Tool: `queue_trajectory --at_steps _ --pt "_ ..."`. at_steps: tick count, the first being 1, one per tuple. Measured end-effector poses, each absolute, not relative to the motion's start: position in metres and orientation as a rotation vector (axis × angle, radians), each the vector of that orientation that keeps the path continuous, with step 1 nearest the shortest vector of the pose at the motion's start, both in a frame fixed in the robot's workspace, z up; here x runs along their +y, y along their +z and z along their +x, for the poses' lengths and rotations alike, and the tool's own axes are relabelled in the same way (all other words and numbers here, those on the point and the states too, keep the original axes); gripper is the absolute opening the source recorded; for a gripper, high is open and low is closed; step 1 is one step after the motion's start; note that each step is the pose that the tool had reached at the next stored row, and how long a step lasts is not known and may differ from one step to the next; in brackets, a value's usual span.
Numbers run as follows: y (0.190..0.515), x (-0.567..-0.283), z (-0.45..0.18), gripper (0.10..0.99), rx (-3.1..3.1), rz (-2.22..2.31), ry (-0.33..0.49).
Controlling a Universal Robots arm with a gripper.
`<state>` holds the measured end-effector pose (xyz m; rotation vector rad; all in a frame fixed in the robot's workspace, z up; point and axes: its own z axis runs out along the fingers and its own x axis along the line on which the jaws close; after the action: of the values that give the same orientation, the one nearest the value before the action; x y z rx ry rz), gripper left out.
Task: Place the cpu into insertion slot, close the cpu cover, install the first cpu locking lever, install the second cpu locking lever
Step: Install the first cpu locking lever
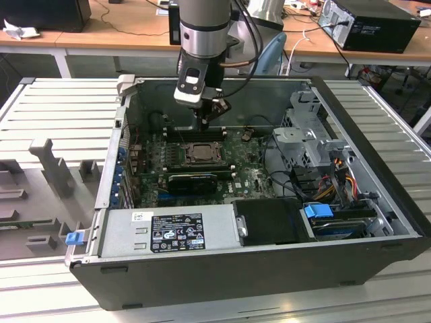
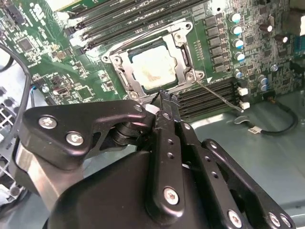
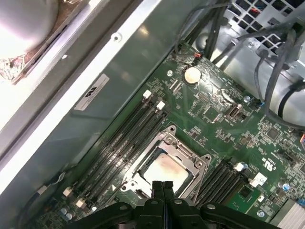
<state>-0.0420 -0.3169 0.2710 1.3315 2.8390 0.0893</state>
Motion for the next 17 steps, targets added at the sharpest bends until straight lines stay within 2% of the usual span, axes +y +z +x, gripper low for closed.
queue_trajectory --at_steps 17 --pt "0.2710 -0.3170 -0.0419 0.106 3.002 0.932 0.090"
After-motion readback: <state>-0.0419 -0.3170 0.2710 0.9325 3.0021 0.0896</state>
